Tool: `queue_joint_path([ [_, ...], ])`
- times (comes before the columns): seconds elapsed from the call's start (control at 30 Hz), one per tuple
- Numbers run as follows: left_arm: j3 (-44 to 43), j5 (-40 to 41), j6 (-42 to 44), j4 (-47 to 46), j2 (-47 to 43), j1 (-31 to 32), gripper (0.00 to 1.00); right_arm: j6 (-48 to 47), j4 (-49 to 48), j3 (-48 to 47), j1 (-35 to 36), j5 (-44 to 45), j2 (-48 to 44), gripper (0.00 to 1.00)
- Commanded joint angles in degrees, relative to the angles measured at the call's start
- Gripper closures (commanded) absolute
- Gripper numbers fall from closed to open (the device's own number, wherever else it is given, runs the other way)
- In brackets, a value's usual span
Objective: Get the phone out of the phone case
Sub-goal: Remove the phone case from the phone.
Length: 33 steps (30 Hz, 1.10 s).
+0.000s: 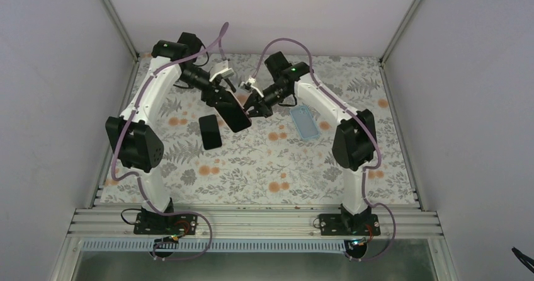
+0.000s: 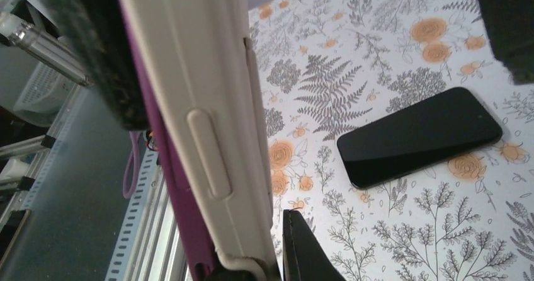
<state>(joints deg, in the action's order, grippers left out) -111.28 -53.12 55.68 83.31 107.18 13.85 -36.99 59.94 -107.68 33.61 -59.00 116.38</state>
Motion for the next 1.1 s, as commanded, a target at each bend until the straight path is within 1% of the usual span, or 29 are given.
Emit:
queue_joint_path([
  [0.0, -0.4, -1.9, 0.4, -5.5, -2.6, 0.9, 0.23, 2.1, -6.3, -0.3, -1.0, -10.0, -5.3, 0.97],
  [0.07, -0.4, -0.6, -0.2, -5.5, -3.5, 0.5, 0.13, 2.2, -6.6, 0.5, -2.3, -10.1, -6.2, 0.97],
  [0.17, -0.1, 1.2, -0.4, -5.5, -5.7, -0.3, 0.01, 3.6, -7.6, 2.2, -4.4, -9.5, -7.2, 0.97],
  [0.2, 0.1, 1.9, -0.2, -5.5, -7.0, -0.6, 0.00, 4.0, -7.7, 2.6, -5.1, -8.8, -7.3, 0.97],
  [0.33, -0.4, 4.7, -0.3, -5.6, -10.1, -1.4, 0.00, 4.0, -6.0, 3.0, -8.2, -7.4, -7.0, 0.97],
  [0.47, -1.2, 9.1, -3.9, -8.9, -12.4, -1.9, 0.00, 5.3, -5.6, 3.1, -10.7, -5.2, -6.8, 0.96],
  [0.53, 1.0, 13.1, -7.3, -14.6, -14.5, -1.9, 0.00, 6.9, -6.0, 3.3, -12.0, -5.1, -6.8, 0.96],
  [0.6, 5.8, 17.7, -10.6, -20.8, -16.9, -0.9, 0.00, 10.6, -8.1, 3.1, -13.8, -4.8, -6.9, 0.96],
  [0.73, 14.3, 29.9, -15.2, -34.4, -21.2, 4.4, 0.00, 19.9, -13.3, 0.2, -16.0, -3.1, -6.3, 0.96],
  [0.8, 17.6, 32.1, -17.6, -41.0, -23.0, 6.3, 0.00, 26.3, -17.5, -0.4, -16.7, -1.3, -5.8, 0.96],
  [0.9, 21.9, 33.9, -20.3, -52.5, -25.3, 8.2, 0.00, 30.4, -20.0, -1.9, -16.4, 2.1, -4.3, 0.96],
  [1.07, 23.8, 41.4, -21.9, -61.9, -23.4, 14.0, 0.00, 34.2, -23.6, -4.0, -16.1, 4.4, -3.2, 0.96],
])
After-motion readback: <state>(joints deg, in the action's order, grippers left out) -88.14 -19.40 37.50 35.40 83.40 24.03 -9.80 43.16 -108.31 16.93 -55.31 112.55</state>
